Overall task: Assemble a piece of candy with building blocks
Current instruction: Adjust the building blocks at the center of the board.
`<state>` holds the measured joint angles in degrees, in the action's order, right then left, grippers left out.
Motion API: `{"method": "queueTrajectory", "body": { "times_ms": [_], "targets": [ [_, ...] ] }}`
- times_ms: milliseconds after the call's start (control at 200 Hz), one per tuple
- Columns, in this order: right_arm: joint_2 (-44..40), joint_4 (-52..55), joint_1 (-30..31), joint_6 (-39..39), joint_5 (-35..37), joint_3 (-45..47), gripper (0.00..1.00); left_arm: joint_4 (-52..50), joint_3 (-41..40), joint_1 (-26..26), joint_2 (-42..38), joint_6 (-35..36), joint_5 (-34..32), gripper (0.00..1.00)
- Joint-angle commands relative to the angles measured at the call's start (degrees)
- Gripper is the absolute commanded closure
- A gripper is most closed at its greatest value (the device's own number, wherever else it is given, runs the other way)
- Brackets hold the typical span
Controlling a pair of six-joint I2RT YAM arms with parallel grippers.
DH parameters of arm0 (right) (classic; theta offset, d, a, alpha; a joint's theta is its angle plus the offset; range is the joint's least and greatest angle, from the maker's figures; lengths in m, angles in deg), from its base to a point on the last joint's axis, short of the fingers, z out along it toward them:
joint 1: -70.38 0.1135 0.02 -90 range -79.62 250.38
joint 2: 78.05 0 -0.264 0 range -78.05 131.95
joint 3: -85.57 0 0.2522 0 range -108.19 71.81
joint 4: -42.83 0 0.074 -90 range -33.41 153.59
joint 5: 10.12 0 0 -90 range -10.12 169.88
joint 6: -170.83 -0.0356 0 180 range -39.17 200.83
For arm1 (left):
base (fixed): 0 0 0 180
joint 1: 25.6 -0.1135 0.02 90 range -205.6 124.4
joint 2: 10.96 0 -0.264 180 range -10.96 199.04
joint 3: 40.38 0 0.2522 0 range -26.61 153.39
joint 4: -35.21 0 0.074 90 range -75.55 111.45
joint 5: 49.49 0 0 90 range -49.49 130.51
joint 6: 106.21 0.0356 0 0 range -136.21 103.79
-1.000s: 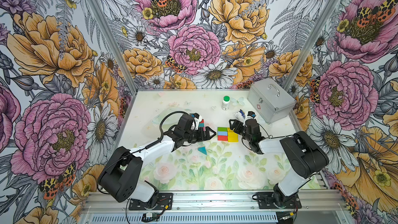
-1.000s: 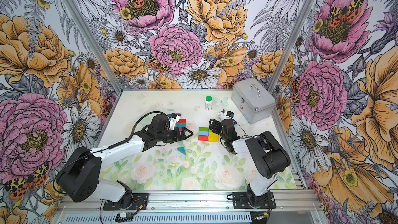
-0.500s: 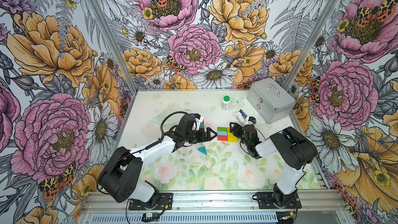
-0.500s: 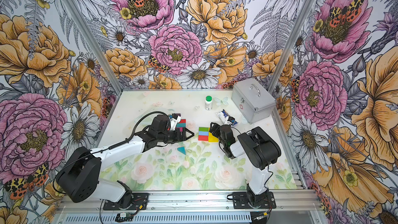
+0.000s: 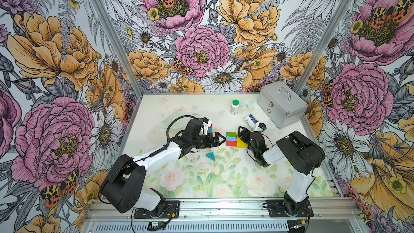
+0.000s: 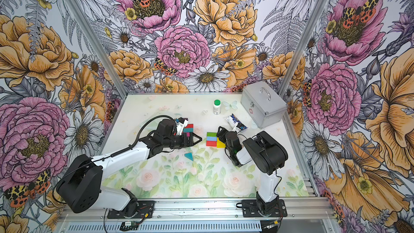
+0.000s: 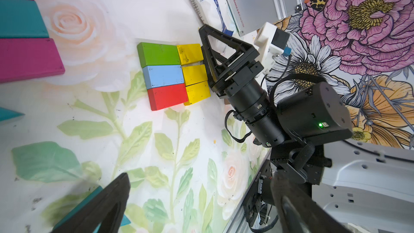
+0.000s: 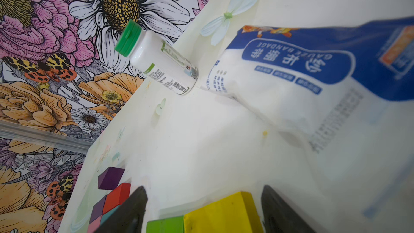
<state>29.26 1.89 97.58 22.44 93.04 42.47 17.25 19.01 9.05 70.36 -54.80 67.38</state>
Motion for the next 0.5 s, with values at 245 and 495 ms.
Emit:
{"method": "queueTrajectory", "body": {
  "times_ms": [245, 495],
  "targets": [
    [1.55, 1.98, 1.88, -3.53, 3.71, 0.76, 0.2, 0.34, -0.38, 0.52, -2.65, 0.39, 0.2, 0.01],
    [0.9, 2.53, 2.51, -4.06, 4.32, 0.95, 0.21, 0.38, -0.39, 0.92, -3.23, 0.28, 0.09, 0.01]
  ]
}}
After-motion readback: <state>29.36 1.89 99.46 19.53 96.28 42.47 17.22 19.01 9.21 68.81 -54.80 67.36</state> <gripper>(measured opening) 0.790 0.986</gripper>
